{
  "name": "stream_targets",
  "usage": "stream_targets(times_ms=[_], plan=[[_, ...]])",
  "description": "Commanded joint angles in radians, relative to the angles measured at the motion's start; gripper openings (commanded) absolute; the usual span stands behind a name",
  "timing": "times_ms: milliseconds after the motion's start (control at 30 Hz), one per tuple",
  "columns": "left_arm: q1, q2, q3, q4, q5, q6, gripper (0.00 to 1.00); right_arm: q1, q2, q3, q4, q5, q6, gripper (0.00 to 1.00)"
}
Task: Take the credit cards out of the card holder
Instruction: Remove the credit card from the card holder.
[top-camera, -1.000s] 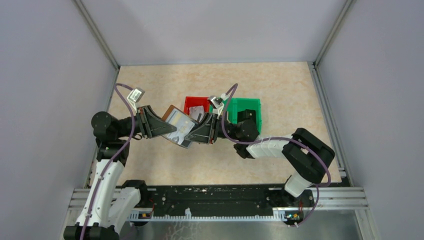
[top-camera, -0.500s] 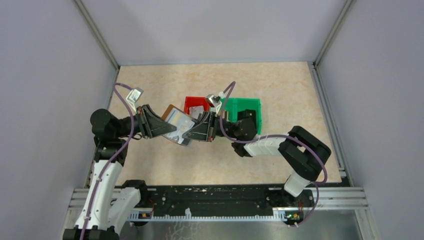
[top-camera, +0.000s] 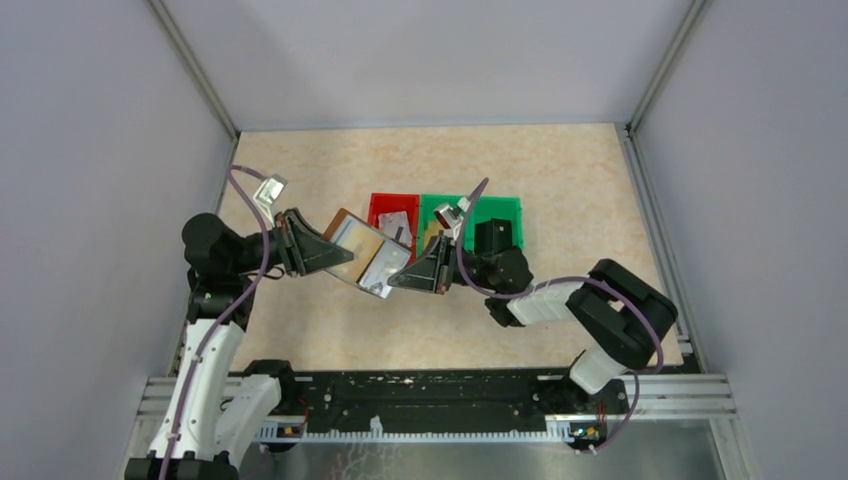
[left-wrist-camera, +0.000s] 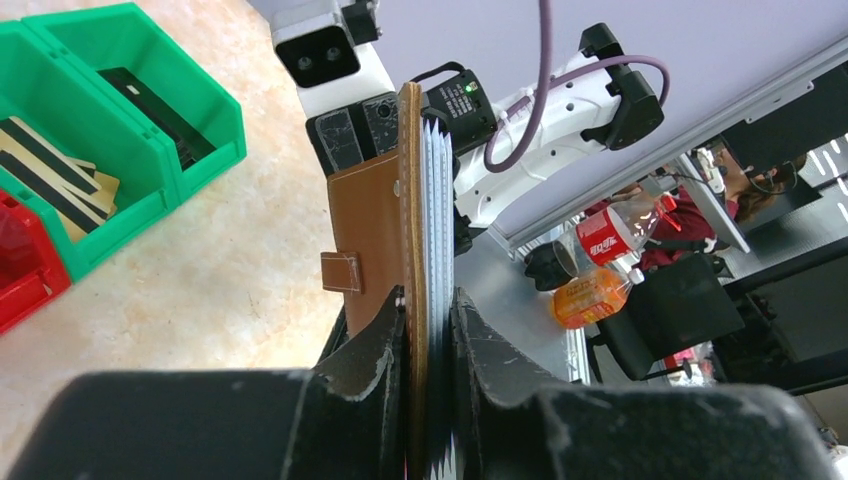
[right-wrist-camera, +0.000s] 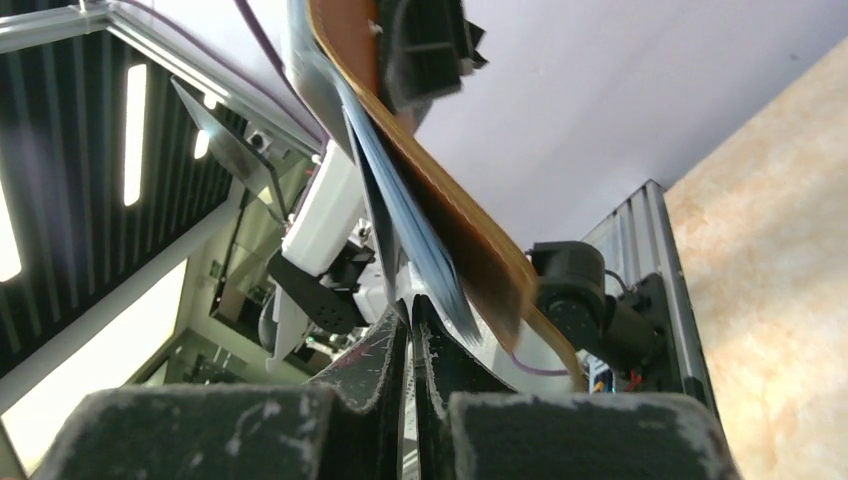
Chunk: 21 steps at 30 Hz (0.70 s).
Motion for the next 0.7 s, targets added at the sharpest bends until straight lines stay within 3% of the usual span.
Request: stream_targets(times_ms=[0, 200, 300, 433, 567, 667], plan=[[-0.007, -0.009, 0.067, 0.002, 0.011, 0.055, 0.06, -0.049, -0.084, -0.065, 0.153, -0.004, 0.008, 0.0], [-0.007, 0.002, 0.118, -0.094, 0.014, 0.182, 0.05, -0.189, -0.216, -0.127, 0.056, -0.099, 0.007, 0.0], [-0.007, -0.001, 0.14, -0.145, 0.015, 0.249, 0.05, -0.287, -0.294, -0.109, -0.082, -0.163, -0.028, 0.0], [-0.007, -0.008, 0.15, -0.149, 0.035, 0.289, 0.05, -0.368, -0.36, -0.033, -0.407, -0.211, -0.192, 0.0], [-0.007, -0.025, 0.167, -0.182, 0.05, 0.317, 0.05, -0.377, -0.339, 0.128, -0.917, -0.191, -0.489, 0.0], [-0.007, -0.034, 0.185, -0.179, 0.055, 0.324, 0.04, -0.37, -0.226, 0.227, -1.068, -0.173, -0.568, 0.0]])
